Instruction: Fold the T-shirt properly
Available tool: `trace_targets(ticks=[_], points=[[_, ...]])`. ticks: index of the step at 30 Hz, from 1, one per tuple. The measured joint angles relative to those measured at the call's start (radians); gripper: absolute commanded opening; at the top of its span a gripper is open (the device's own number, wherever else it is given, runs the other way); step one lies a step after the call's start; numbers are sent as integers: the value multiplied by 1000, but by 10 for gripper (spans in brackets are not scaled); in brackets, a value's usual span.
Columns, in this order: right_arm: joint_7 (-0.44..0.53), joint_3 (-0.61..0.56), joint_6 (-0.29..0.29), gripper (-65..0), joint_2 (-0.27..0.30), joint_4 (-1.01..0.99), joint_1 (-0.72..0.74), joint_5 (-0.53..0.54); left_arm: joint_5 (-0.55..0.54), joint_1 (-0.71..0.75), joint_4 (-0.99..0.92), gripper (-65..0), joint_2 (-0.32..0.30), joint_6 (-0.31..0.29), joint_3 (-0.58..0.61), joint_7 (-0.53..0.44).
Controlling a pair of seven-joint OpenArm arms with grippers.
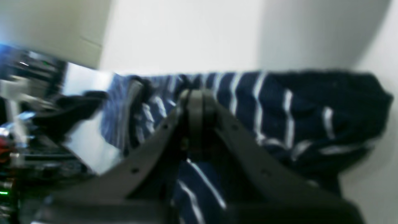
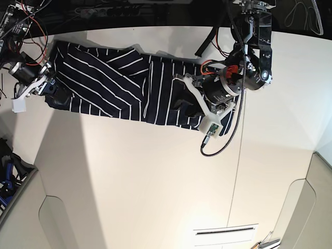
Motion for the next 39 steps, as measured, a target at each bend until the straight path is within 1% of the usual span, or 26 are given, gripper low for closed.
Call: trace_targets(ticks=[3, 8, 11, 14, 18, 21, 23, 24, 28, 30, 31, 33, 36, 39], points=[[29, -26, -3, -650, 0, 0, 0, -94, 1, 0, 0, -334, 0, 0, 0, 0], [84, -30, -8, -650, 0, 0, 0, -201, 43, 0, 0, -334, 0, 0, 0, 0], [92, -30, -18, -650, 0, -15, 1, -214, 41, 0, 0, -334, 0, 0, 0, 0], [104, -30, -18, -650, 0, -81, 2, -211, 41, 0, 0, -334, 0, 0, 0, 0], [165, -30, -9, -650, 4, -195, 2, -180, 41, 0, 0, -334, 0, 0, 0, 0], [177, -29, -10, -650, 6, -215, 4, -168, 41, 0, 0, -334, 0, 0, 0, 0], [175, -28, -12, -650, 6, -216, 3, -137, 41, 0, 0, -334, 0, 0, 0, 0], [167, -26, -12, -650, 6, -216, 3, -116, 41, 0, 0, -334, 0, 0, 0, 0], [80, 5, -20, -650, 6, -206, 2, -2, 21, 2, 0, -334, 0, 0, 0, 0], [37, 29, -19, -650, 5, -184, -2, 63, 19, 2, 0, -334, 0, 0, 0, 0], [24, 43, -19, -650, 5, -165, -2, 80, 19, 2, 0, -334, 0, 0, 0, 0], [-9, 76, -18, -650, 6, -121, 1, 97, 12, 2, 1, -334, 0, 0, -2, 0], [-51, 135, -14, -650, 5, -54, 1, 99, -30, 2, 4, -334, 0, 0, -2, 0], [-61, 201, -14, -650, 10, -17, 1, 89, -41, 2, 5, -334, 0, 0, -2, 1]])
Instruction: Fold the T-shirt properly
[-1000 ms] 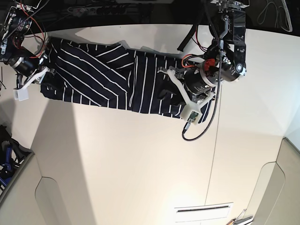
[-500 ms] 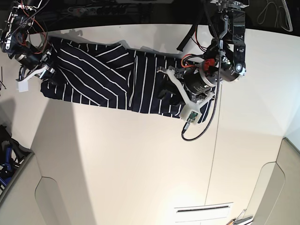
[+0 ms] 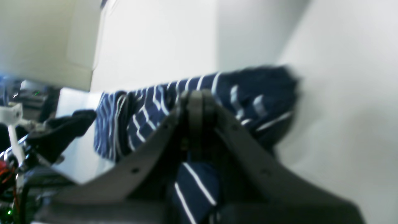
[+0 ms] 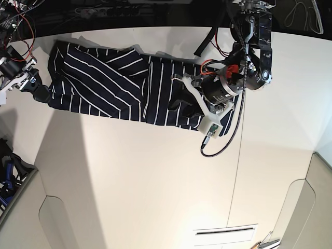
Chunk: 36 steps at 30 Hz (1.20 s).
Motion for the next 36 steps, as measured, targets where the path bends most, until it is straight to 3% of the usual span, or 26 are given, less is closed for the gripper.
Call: trace_targets(ticks=[2, 6, 9, 14, 22, 30, 36], points=[[-1, 8, 0, -650, 25, 0, 0, -36, -2, 0, 0, -334, 0, -1, 0, 0], [0, -3, 0, -336, 86, 0, -22, -52, -4, 0, 0, -334, 0, -24, 0, 8], [-35, -51, 0, -195, 143, 0, -64, -60, -19, 0, 0, -334, 0, -27, 0, 16], [-76, -160, 1, -196, 168, -35, -80, -56, -45, 0, 0, -334, 0, -27, 1, 16], [41, -265, 4, -196, 169, -139, -80, -42, -50, 0, 0, -334, 0, -31, 0, 24], [64, -284, 15, -197, 109, -179, -41, -37, -90, 0, 0, -334, 0, -52, 0, 34], [65, -290, 15, -197, 107, -179, -38, -32, -94, 0, 0, -334, 0, -54, -6, 34]])
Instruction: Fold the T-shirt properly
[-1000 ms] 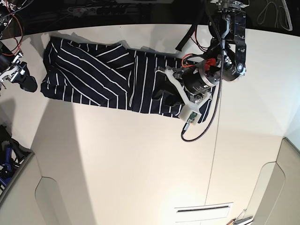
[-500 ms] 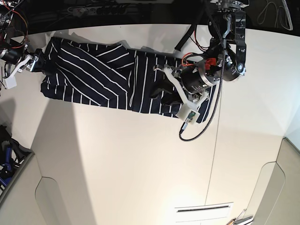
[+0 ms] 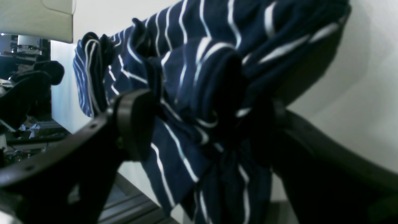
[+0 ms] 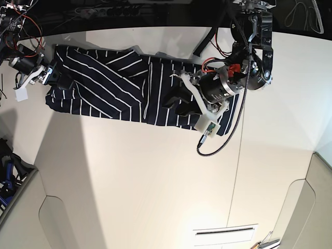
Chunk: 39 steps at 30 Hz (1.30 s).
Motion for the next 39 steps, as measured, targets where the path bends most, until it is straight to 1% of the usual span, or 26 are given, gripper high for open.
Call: trace_targets(ticks=[1, 2, 3, 4, 6, 7, 8, 9, 11, 13, 17, 21, 23, 26, 29, 30, 33, 35, 39], points=[[-1, 0, 0, -199, 0, 0, 0, 0, 0, 0, 0, -334, 0, 0, -5, 0], [-1, 0, 0, -219, 0, 0, 0, 0, 0, 0, 0, -334, 0, 0, -14, 0], [0, 0, 0, -262, 0, 0, 0, -1, 0, 0, 0, -334, 0, 0, -26, 0], [-1, 0, -1, -331, 0, -1, 0, -10, 0, 0, 0, -334, 0, 0, -40, 0], [-11, 0, -5, -494, 0, -3, -1, -26, -1, 0, 0, -334, 0, -1, -73, 0], [-16, -1, -5, -566, -1, -6, -2, -28, -19, 0, 0, -334, 0, -17, -95, 0], [-16, -3, -4, -626, -1, -6, -4, -32, -48, 0, 0, -334, 0, -28, -117, 3], [-16, -3, -4, -650, -3, -7, -4, -32, -78, 0, 0, -334, 0, -44, -138, 11], [-17, -3, -4, -650, -2, -7, -3, -33, -122, 0, 0, -334, 2, -53, -177, 28], [-16, -3, -4, -650, -2, -7, -3, -36, -129, 0, 0, -334, 2, -54, -214, 45], [-19, -2, -4, -650, 7, -7, -3, -40, -131, 0, 0, -334, 0, -54, -289, 46], [-24, 11, -4, -650, 31, -6, -4, -43, -132, 10, 0, -334, -48, -53, -323, 52], [-25, 19, -4, -650, 49, -6, -4, -43, -130, 30, 0, -334, -76, -54, -327, 51], [-28, 39, -4, -650, 81, -6, -3, -31, -110, 62, 0, -334, -89, -55, -326, 53], [-39, 75, -4, -650, 124, -6, 0, -16, -94, 78, 0, -334, -89, -56, -325, 52], [-61, 91, -4, -650, 140, -6, 7, -12, -94, 82, 0, -334, -89, -56, -324, 50], [-136, 129, -4, -650, 179, -6, 39, 83, -97, 109, 0, -334, -89, -56, -324, 43], [-139, 138, -4, -650, 195, -6, 56, 112, -96, 137, -2, -334, -89, -56, -324, 44], [-146, 145, -4, -650, 228, -6, 84, 112, -93, 180, -3, -334, -89, -58, -304, 36]])
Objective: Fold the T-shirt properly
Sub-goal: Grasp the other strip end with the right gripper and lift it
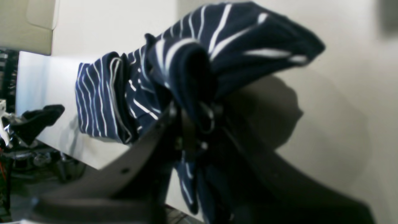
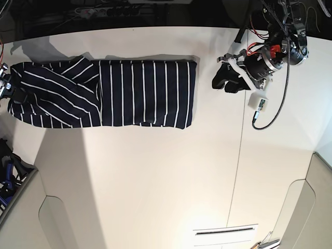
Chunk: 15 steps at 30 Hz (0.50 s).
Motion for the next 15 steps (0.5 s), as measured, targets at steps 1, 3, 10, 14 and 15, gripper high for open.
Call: trace_targets(ticks=[1, 3, 10, 14, 15], points=[[-1, 4, 0, -650, 2, 0, 8, -1, 8, 6, 0, -334, 0, -1, 13, 0], [-5, 5, 0, -650, 1, 0, 30, 20, 48, 15, 0, -334, 0, -2, 42, -19], [-30, 4, 4, -650, -58, 52, 55, 85, 161, 52, -5, -334, 0, -1, 145, -92], [-36, 4, 4, -650, -131, 152, 56, 85, 201, 44, -42, -334, 0, -2, 188, -156], [-36, 4, 4, -650, -149, 180, 56, 86, 216, 41, -63, -334, 0, -3, 197, -160]])
